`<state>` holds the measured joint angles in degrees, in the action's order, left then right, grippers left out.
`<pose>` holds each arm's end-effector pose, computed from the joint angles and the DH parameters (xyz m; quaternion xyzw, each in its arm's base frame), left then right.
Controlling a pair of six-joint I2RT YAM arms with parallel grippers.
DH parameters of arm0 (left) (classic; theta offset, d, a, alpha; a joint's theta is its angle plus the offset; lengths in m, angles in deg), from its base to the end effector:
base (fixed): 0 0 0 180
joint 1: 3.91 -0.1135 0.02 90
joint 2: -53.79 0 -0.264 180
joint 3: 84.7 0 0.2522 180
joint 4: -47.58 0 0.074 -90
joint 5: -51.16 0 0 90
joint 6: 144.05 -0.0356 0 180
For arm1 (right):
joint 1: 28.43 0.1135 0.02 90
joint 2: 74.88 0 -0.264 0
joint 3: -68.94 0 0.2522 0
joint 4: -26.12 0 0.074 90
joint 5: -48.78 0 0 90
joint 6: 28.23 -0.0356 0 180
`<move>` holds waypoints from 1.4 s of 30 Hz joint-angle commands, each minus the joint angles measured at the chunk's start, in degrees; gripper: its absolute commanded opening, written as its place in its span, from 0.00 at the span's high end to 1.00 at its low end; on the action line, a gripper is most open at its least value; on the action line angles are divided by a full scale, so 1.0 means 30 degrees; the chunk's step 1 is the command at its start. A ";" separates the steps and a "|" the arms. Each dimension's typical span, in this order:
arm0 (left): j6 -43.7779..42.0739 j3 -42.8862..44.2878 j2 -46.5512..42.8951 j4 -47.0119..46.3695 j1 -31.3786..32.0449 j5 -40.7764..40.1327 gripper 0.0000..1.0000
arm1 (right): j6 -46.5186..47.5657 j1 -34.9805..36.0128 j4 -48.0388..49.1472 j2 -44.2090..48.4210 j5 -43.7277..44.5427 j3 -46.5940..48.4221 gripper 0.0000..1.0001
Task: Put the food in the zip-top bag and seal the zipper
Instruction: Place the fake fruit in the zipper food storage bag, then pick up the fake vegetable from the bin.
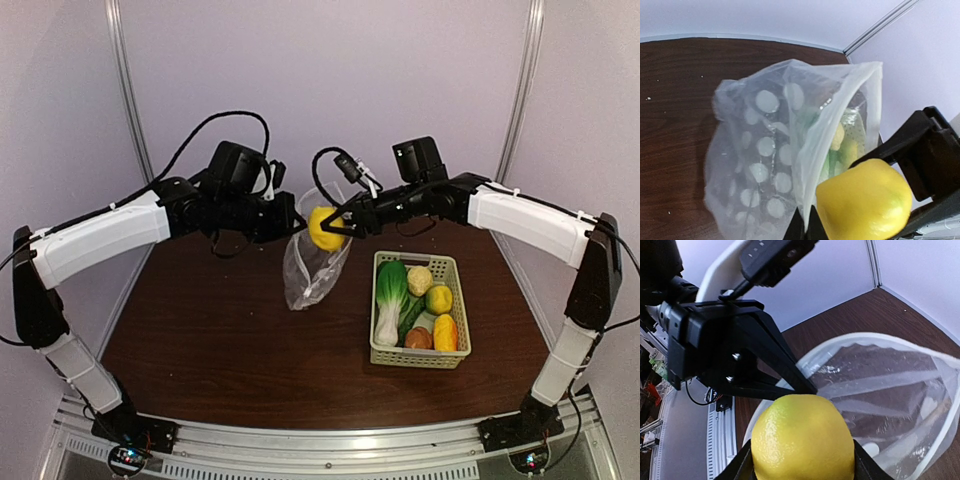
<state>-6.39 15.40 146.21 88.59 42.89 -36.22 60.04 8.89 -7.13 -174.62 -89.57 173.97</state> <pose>0.2539 -0.2727 0.3508 0.0042 0.8800 -0.3620 0.3074 0.3036 0.2649 0.3512 -0.4399 0.6799 0.4879 0.3258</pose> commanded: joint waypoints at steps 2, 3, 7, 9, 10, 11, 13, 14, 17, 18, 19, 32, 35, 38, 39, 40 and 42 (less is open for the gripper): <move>0.0852 -0.1007 -0.0699 -0.1331 -0.0104 -0.0077 1.00 | -0.0403 0.0257 0.0250 0.0384 0.2986 -0.0533 0.59; 0.0946 -0.1246 -0.0787 -0.1503 -0.0104 -0.0068 1.00 | -0.0375 0.0335 0.0002 0.0294 0.3795 -0.0501 0.59; 0.1199 -0.2111 -0.0978 -0.2170 -0.0102 0.0031 1.00 | -0.0159 0.0776 -0.0883 -0.0429 0.6011 -0.0008 0.57; 0.1165 -0.2176 -0.0908 -0.2194 -0.0104 0.0051 1.00 | -0.0257 0.0973 -0.1074 -0.0905 0.5883 0.0312 0.56; 0.1102 -0.2180 -0.0897 -0.2156 -0.0104 0.0036 1.00 | -0.0291 0.1091 -0.1222 -0.1175 0.5805 0.0612 0.56; 0.1036 -0.2155 -0.0884 -0.2162 -0.0108 0.0001 1.00 | -0.0291 0.1212 -0.1435 -0.1432 0.6030 0.0894 0.55; 0.0907 -0.2173 -0.0978 -0.2116 -0.0104 -0.0266 1.00 | -0.0313 0.1402 -0.1745 -0.1885 0.6627 0.1432 0.52; 0.0887 -0.2216 -0.1052 -0.2058 -0.0104 -0.0454 1.00 | -0.0389 0.1415 -0.1833 -0.2077 0.6752 0.1671 0.49; 0.0748 -0.2395 -0.1146 -0.2105 -0.0105 -0.0596 1.00 | -0.0504 0.1410 -0.2177 -0.2471 0.6168 0.2567 0.33; 0.0721 -0.2438 -0.1135 -0.2064 -0.0104 -0.0580 1.00 | -0.0453 0.1416 -0.2290 -0.2477 0.5936 0.2900 0.29; 0.0684 -0.2531 -0.1130 -0.2056 -0.0104 -0.0589 1.00 | -0.0359 0.1402 -0.2385 -0.2404 0.5776 0.3118 0.26; -0.1320 -0.3232 -0.1272 -0.0615 -0.1018 -0.2244 1.00 | 0.2633 -0.0257 -0.3641 0.2332 0.2888 0.1095 0.21; -0.2875 -0.2681 -0.1271 0.0538 -0.1100 -0.2666 1.00 | 0.4119 -0.1492 -0.5061 0.3649 0.3360 0.0077 0.22; -0.4216 -0.2086 -0.1063 0.1499 -0.1100 -0.2887 1.00 | 0.4647 -0.3038 -0.6060 0.4768 0.4146 -0.1426 0.23; -0.4540 -0.1975 -0.0986 0.1634 -0.1100 -0.2899 1.00 | 0.4633 -0.3607 -0.6273 0.5075 0.4248 -0.1902 0.24; -0.4848 -0.1924 -0.0958 0.1688 -0.1115 -0.2893 1.00 | 0.4623 -0.4166 -0.6439 0.5340 0.4318 -0.2393 0.26; -0.5123 -0.1942 -0.0904 0.1611 -0.1130 -0.2916 1.00 | 0.4597 -0.5110 -0.6518 0.5846 0.4784 -0.3401 0.27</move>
<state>-16.27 7.56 144.07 91.86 39.90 -43.63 71.79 -2.04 -21.55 -158.54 -78.30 169.51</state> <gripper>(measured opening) 0.005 0.743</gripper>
